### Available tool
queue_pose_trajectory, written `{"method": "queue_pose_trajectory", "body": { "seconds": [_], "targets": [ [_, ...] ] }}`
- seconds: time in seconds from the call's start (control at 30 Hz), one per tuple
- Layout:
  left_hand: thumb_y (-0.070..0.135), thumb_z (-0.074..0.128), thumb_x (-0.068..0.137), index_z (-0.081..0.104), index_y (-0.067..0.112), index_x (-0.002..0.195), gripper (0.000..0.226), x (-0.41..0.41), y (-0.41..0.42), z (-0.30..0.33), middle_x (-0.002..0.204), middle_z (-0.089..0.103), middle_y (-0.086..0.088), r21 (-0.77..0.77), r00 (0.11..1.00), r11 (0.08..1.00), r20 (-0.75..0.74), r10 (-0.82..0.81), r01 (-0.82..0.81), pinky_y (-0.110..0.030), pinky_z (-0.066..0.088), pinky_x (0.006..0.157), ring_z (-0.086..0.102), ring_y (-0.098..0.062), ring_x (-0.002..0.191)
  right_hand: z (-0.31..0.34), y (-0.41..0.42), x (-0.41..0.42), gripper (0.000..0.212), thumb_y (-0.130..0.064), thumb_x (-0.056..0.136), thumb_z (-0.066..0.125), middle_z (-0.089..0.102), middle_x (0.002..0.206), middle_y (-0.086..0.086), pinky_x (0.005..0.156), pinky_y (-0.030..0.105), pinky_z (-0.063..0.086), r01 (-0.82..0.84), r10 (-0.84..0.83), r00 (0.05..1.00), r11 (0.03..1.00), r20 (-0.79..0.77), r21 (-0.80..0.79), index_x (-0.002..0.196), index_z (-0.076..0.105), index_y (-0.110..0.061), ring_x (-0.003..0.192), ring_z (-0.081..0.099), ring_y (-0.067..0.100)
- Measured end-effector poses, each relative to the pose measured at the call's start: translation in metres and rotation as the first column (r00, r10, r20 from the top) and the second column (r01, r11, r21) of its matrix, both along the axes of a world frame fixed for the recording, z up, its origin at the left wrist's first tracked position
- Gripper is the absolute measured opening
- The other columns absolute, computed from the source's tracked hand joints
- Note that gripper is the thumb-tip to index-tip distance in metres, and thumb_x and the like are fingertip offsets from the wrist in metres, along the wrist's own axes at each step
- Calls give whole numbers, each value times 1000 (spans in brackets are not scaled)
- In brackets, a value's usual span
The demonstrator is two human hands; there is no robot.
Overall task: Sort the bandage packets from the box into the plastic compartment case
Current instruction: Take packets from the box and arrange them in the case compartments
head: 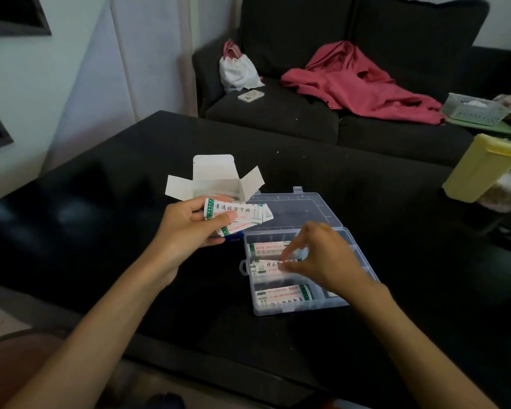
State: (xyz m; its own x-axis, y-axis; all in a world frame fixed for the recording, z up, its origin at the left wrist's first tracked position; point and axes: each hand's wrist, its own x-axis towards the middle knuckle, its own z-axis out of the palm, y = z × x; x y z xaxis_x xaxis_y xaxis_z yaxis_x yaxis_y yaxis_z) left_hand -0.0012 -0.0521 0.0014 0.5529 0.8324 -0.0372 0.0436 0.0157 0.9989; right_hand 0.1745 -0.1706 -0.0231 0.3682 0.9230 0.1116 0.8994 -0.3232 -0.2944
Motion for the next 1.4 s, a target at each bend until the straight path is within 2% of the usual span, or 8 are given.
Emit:
{"method": "queue_pose_trajectory", "body": {
  "seconds": [0.1, 0.2, 0.3, 0.47, 0.73, 0.97, 1.17, 1.4],
  "targets": [
    [15, 69, 83, 66, 26, 93, 15, 6, -6, -3, 85, 73, 7, -45, 999, 999, 42, -8, 10, -16, 54, 59, 69, -1, 79, 12, 1, -5, 21, -38, 77, 71, 58, 88, -9, 62, 15, 44, 118, -56, 914, 984, -402, 132, 95, 62, -30, 76, 55, 4],
    [14, 68, 84, 66, 19, 102, 19, 19, -18, -9, 89, 74, 2, -120, 992, 993, 121, 17, -3, -16, 53, 60, 70, -5, 81, 24, -1, -23, 28, -35, 85, 62, 66, 87, -4, 58, 15, 50, 258, 6, 367, 960, -930, 108, 108, 63, -21, 67, 62, 5],
    [16, 68, 83, 66, 22, 100, 18, 28, -26, -13, 88, 73, 0, -111, 994, 993, 106, -31, 43, -17, 54, 61, 71, -7, 79, 21, -1, -33, 15, -27, 88, 59, 69, 79, -2, 57, 15, 51, 356, 46, 185, 928, -982, 110, 94, 66, -15, 67, 63, 6],
    [13, 64, 87, 68, 25, 99, 17, 33, -24, -16, 87, 72, 4, 13, 982, 983, -20, -185, 186, -14, 51, 57, 69, -2, 78, 17, -1, -14, 9, -16, 88, 61, 70, 85, 3, 62, 18, 53, 390, 49, 310, 904, -949, 174, 93, 57, -22, 72, 68, 10],
    [29, 65, 87, 60, 33, 106, 21, 35, -22, -38, 107, 66, 14, 447, 856, 825, -510, -82, 346, -28, 57, 77, 63, -2, 95, 5, -4, 11, 12, -22, 90, 59, 64, 94, -9, 55, 12, 43, 88, -80, 900, 996, -428, -2, 102, 63, -19, 79, 56, -1],
    [38, 62, 88, 65, 38, 109, 22, 30, -19, -36, 99, 62, 19, 550, 767, 675, -641, -36, 491, -21, 47, 74, 54, -1, 89, 1, -5, 16, 17, -34, 85, 65, 62, 88, -12, 65, 14, 38, 80, -86, 985, 996, -152, -48, 100, 70, -28, 76, 55, 1],
    [40, 62, 87, 64, 38, 117, 29, 28, -19, -34, 113, 61, 15, 614, 698, 538, -714, 65, 578, -24, 43, 81, 47, -4, 101, 5, -12, 26, 16, -40, 80, 68, 62, 94, -11, 78, 23, 45, 51, -64, 988, 994, -140, -98, 93, 71, -31, 83, 55, 2],
    [39, 56, 92, 64, 38, 117, 26, 27, -22, -29, 113, 63, 16, 581, 684, 567, -728, 42, 584, -21, 48, 71, 58, -5, 93, 3, -7, 20, 28, -52, 78, 65, 62, 90, -9, 72, 20, 41, 48, -39, 994, 994, 98, -99, 95, 72, -31, 82, 54, 6]
  ]
}}
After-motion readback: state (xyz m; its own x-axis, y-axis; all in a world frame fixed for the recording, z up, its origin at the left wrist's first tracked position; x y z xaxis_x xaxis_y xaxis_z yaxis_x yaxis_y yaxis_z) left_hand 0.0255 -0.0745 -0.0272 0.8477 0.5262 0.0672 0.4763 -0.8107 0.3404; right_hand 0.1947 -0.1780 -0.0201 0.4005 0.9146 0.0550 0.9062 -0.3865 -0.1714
